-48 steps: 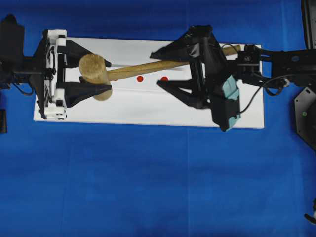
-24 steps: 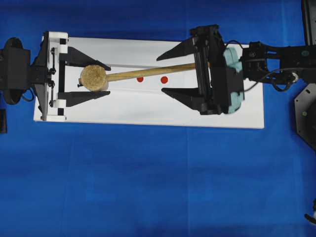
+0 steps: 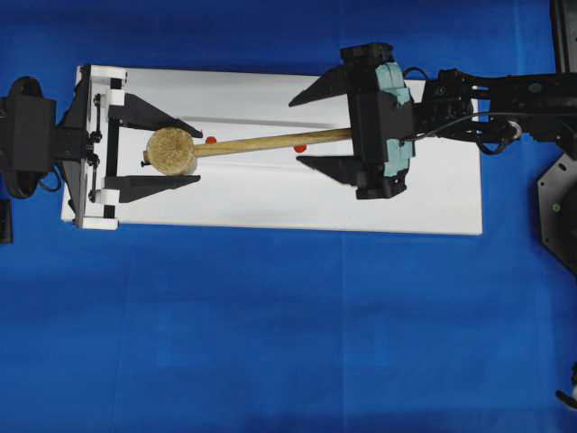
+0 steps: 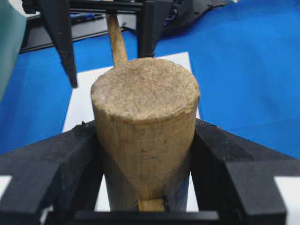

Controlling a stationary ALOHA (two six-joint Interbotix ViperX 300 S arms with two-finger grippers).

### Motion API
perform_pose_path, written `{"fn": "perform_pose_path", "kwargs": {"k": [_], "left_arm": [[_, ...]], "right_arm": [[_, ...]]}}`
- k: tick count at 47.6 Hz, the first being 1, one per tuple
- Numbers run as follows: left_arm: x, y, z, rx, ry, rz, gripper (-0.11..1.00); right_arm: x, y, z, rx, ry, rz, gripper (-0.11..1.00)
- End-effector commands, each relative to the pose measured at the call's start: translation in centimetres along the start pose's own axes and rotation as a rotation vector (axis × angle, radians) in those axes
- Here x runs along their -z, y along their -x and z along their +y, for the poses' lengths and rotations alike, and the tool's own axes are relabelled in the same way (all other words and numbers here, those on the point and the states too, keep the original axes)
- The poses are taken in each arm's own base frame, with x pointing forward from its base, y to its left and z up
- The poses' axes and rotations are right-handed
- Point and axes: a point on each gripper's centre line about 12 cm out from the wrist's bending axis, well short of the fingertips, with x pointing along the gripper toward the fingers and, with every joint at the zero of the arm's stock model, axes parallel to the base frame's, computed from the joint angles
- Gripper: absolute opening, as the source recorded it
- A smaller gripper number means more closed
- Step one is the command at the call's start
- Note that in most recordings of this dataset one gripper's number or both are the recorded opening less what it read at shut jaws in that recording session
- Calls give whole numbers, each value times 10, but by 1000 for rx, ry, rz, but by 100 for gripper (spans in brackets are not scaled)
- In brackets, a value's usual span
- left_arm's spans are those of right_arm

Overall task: Hit the mark with a hammer.
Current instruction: 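Open the right gripper and slide it along the handle, then close the right gripper on the handle end, open the left gripper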

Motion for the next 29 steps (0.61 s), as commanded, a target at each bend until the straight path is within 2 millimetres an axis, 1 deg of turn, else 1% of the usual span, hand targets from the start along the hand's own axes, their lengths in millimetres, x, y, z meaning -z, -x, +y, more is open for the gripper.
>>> {"fn": "perform_pose_path", "kwargs": {"k": [1,6,9,12,22,29], "left_arm": [[-13,1,3,-9,-3,-42,45],[-13,1,3,-9,-3,-42,45],[-14,1,3,-11,-3,-45,45],[-13,0,3,-9,-5,-42,45],[-12,1,3,-7,0,-33,45],[-9,1,7,-19,14,-17,45]], "right_arm": [[-13,3,-3,8,-7,-33,52],[-12,3,-3,0,-16,-22,21],[-11,3,-2,-4,-27,-17,9],[-11,3,-2,-4,-37,-15,0],[-12,4,-2,-4,-85,-20,0],[-12,4,-2,-4,-114,-19,0]]}}
